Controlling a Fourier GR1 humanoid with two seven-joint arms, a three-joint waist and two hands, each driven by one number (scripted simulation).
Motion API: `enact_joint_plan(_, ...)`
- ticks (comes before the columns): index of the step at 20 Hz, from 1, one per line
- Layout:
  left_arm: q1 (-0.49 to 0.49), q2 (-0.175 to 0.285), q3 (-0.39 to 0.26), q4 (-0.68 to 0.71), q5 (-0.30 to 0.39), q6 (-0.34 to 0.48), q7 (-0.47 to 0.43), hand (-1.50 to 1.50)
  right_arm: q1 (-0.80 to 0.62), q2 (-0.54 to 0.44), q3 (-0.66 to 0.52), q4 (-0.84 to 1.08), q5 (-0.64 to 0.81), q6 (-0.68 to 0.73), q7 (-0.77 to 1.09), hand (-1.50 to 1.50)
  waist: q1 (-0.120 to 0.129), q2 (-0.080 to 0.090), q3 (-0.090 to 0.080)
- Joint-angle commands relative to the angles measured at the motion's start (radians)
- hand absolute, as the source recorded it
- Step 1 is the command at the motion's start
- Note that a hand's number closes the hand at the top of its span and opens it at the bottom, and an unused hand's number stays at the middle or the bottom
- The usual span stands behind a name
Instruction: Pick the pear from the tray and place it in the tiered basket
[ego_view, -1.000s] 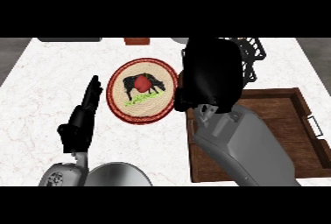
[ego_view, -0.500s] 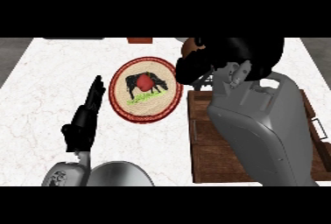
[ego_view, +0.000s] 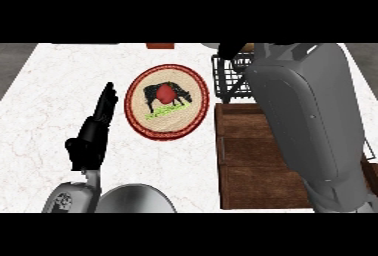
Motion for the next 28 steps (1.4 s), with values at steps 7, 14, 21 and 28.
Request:
enact_joint_plan(7,0.015,-0.01,0.001,0.0,-0.018,-0.001,-0.042,0.0,0.028,-0.101,-0.018,0.238,0.082,-0.171,-0.144,1.5,-0.001,0.001,0.0)
enact_joint_plan(14,-0.028,-0.04,-0.008,0.012,-0.035,0.025,0.015,0.0,0.043,-0.093,-0.224,0.328,-0.018,-0.348,-0.122,-1.5,0.003,0.007,0.001)
enact_joint_plan(21,-0.012,-0.008,0.02,-0.023,-0.011,-0.01,0.037,0.0,0.034,-0.08,-0.301,0.357,-0.114,-0.504,-0.218,-1.5,0.003,0.003,0.001)
enact_joint_plan(28,0.068,0.006,0.015,-0.056,-0.005,-0.028,0.007,0.0,0.087,-0.155,-0.396,0.112,-0.14,-0.567,-0.096,-1.5,-0.017,-0.009,0.001)
